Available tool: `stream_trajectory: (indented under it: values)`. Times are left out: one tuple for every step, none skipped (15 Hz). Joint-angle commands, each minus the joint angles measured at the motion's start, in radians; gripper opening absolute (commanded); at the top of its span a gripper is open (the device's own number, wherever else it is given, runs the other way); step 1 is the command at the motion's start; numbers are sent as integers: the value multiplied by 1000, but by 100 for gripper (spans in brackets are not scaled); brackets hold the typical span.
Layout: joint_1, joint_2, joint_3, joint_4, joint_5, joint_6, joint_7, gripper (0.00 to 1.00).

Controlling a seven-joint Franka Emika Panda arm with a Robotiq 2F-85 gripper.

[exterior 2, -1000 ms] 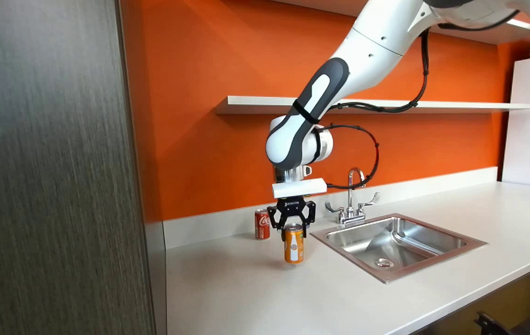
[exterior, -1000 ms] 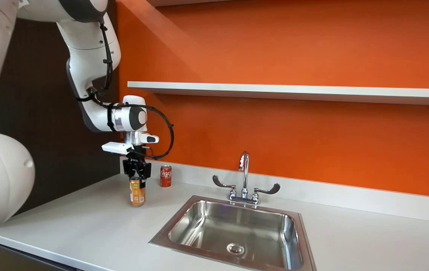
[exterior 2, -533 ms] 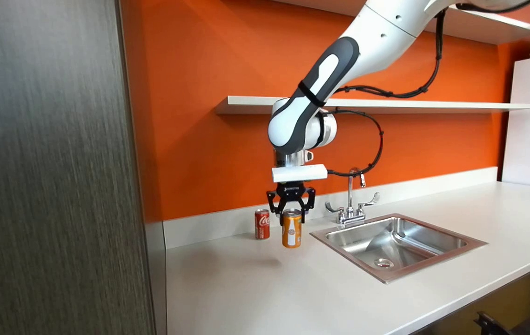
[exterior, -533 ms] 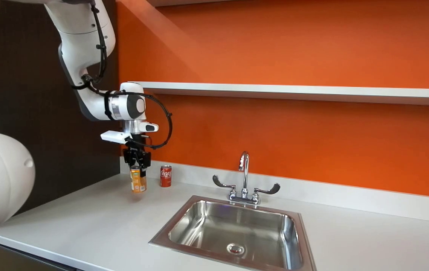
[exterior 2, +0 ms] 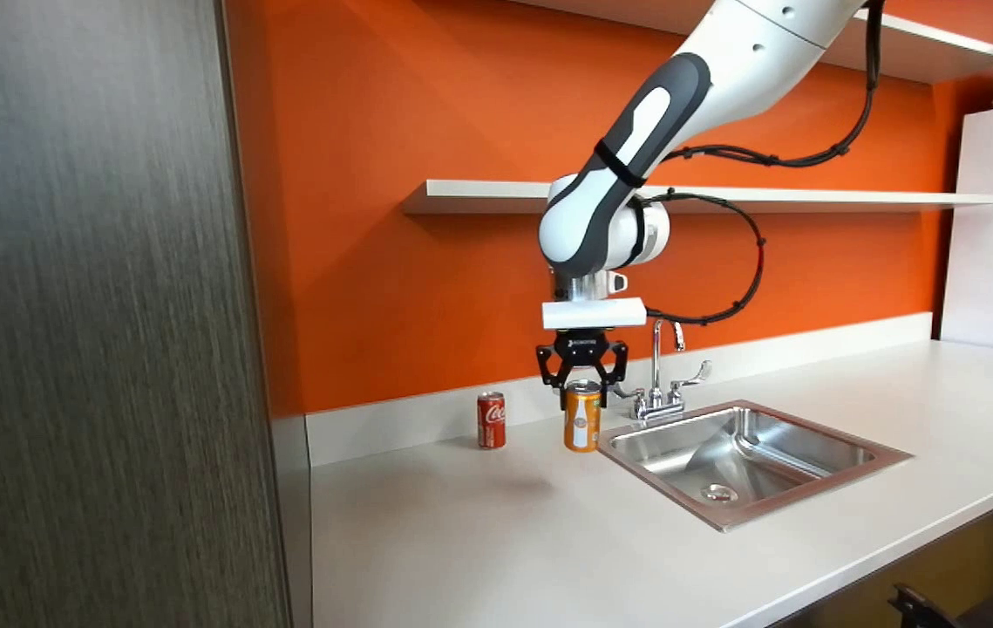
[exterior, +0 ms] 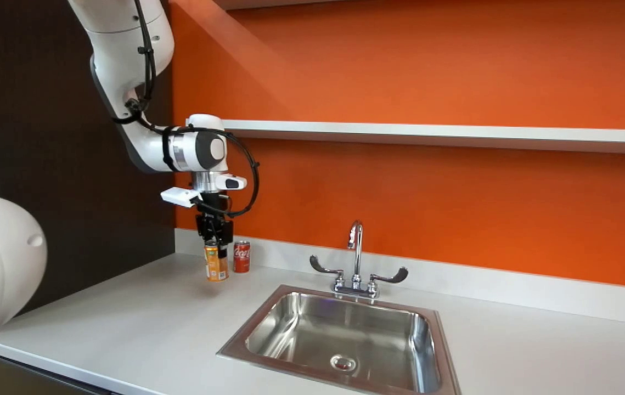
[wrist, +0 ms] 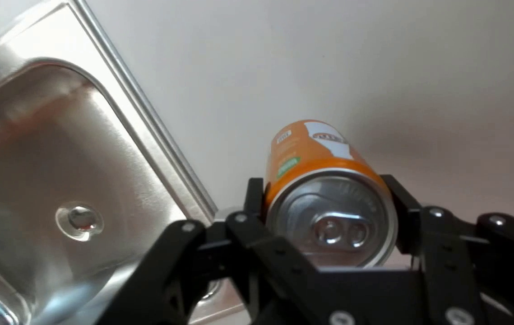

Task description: Move the orange can to the sink

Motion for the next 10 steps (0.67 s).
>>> stream_trajectory:
  values:
    - [-60, -78, -16, -100, 24, 47, 37, 39]
    - [-74, -90, -25, -122, 24, 61, 46, 39]
    - [-87, -102, -33, -144, 25, 74, 53, 39]
    - [-100, -114, -40, -166, 29, 87, 56, 39]
    - [-113, -129, -48, -190, 28, 101, 66, 39]
    - [-125, -142, -54, -211, 32, 114, 74, 39]
    - [-138, -154, -58, -233, 39, 128, 82, 39]
    - [-149, -170, -63, -259, 44, 144, 90, 39]
    - [-160, -181, -65, -279, 53, 159, 94, 39]
    - [-171, -196, -69, -302, 56, 171, 102, 39]
